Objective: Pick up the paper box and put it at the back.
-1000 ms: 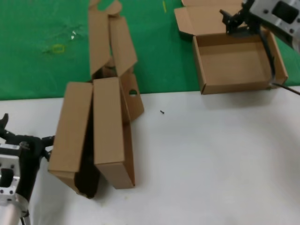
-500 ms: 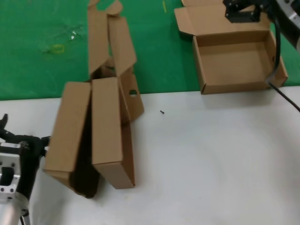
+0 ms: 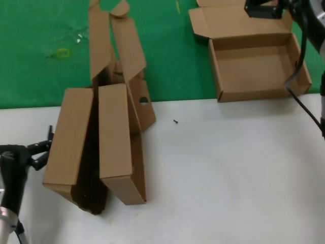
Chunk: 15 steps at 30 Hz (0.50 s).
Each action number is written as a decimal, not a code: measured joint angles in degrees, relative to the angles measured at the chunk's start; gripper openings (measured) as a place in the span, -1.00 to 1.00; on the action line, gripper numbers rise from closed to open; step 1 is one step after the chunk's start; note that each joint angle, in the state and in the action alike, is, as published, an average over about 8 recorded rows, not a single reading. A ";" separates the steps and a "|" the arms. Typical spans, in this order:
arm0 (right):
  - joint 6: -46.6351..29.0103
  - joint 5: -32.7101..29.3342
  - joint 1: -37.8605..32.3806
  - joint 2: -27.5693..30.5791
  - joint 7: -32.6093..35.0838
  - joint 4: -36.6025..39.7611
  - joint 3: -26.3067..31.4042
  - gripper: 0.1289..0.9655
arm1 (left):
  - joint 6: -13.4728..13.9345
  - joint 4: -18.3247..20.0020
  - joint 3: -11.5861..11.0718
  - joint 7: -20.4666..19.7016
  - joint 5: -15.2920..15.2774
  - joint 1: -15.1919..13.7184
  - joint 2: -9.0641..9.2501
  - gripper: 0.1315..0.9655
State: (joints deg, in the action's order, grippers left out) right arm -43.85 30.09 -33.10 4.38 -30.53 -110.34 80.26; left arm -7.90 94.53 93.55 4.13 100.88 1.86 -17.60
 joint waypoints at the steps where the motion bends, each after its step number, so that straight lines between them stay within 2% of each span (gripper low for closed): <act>1: -0.10 0.06 -0.03 -0.01 0.19 0.00 -0.02 1.00 | 0.05 0.13 -0.43 -0.98 -0.98 0.10 0.25 1.00; 6: -0.11 0.59 0.08 0.02 0.83 0.11 -0.04 1.00 | -0.24 0.51 -1.28 -4.51 -4.12 0.40 0.58 1.00; 15: 3.11 5.93 2.51 0.96 3.04 1.47 0.80 1.00 | 0.32 0.27 -1.34 -4.68 -3.82 0.24 0.56 1.00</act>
State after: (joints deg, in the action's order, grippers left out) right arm -40.73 36.03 -30.59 5.34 -27.49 -108.87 81.06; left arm -7.57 94.81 92.21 -0.55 97.06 2.10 -17.04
